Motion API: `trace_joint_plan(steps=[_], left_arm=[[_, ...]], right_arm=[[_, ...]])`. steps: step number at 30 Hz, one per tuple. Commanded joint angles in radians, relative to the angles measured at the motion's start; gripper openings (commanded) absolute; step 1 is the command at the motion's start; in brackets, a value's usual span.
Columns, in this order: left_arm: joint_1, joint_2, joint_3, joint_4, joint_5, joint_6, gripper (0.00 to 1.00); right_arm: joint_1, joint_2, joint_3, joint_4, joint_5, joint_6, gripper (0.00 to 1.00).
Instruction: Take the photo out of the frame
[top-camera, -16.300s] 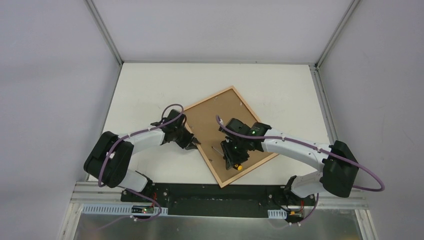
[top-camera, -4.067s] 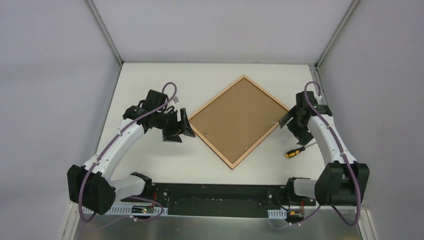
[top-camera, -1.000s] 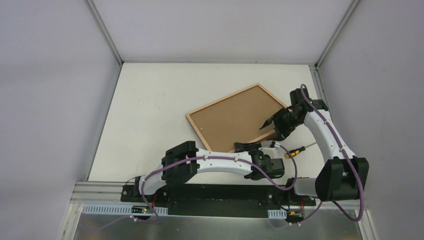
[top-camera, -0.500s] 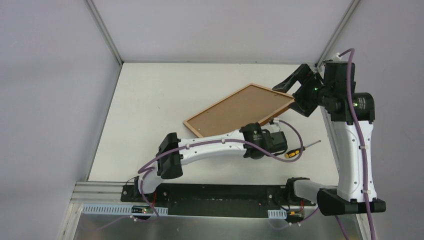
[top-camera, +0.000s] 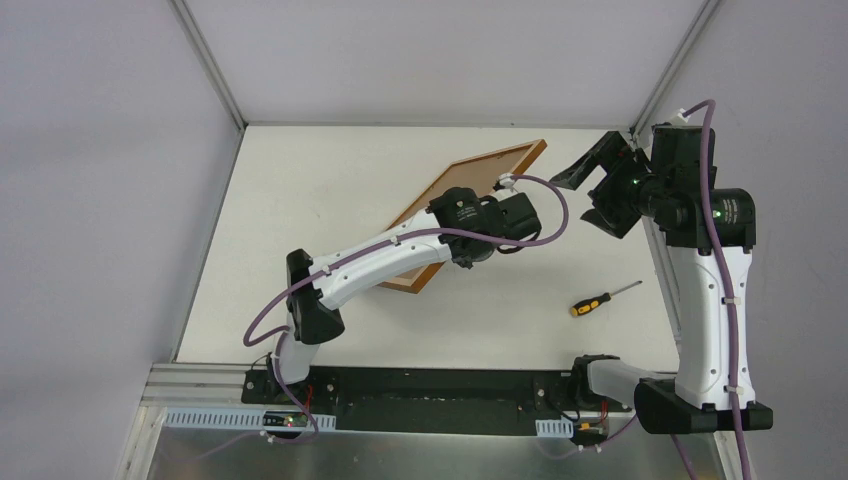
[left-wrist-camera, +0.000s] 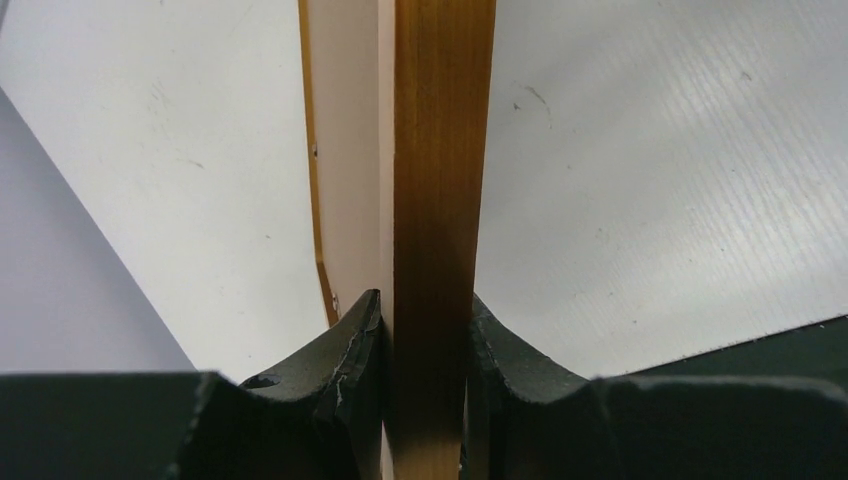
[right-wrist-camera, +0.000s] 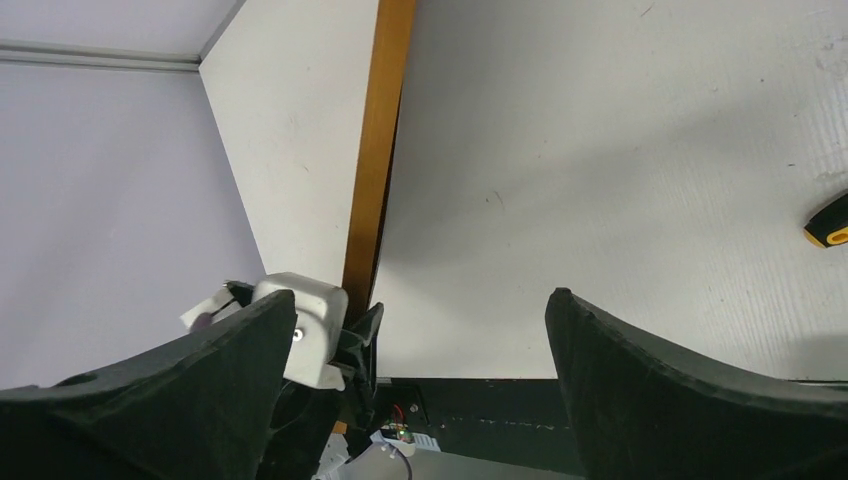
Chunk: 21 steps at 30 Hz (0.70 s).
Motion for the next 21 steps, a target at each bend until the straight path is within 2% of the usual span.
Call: trace_joint_plan(steps=[1, 7, 13, 21], left_arm=[[0.033, -0.122, 0.055, -0.009, 0.054, -0.106, 0.00], [0.143, -0.217, 0.086, -0.008, 0.134, -0.174, 0.00], [0.244, -0.293, 0.082, -0.007, 0.172, -0.181, 0.00], [0.369, -0.434, -0.113, 0.055, 0.189, -0.205, 0.00]], right_arm=[[0.002, -0.018, -0.018, -0.016, 0.011, -0.014, 0.99], [0.004, -0.023, -0.066, -0.008, -0.013, -0.006, 0.99], [0.008, -0.022, -0.097, -0.002, -0.030, -0.002, 0.99], [0.029, -0.025, -0.143, 0.009, -0.038, 0.000, 0.99]])
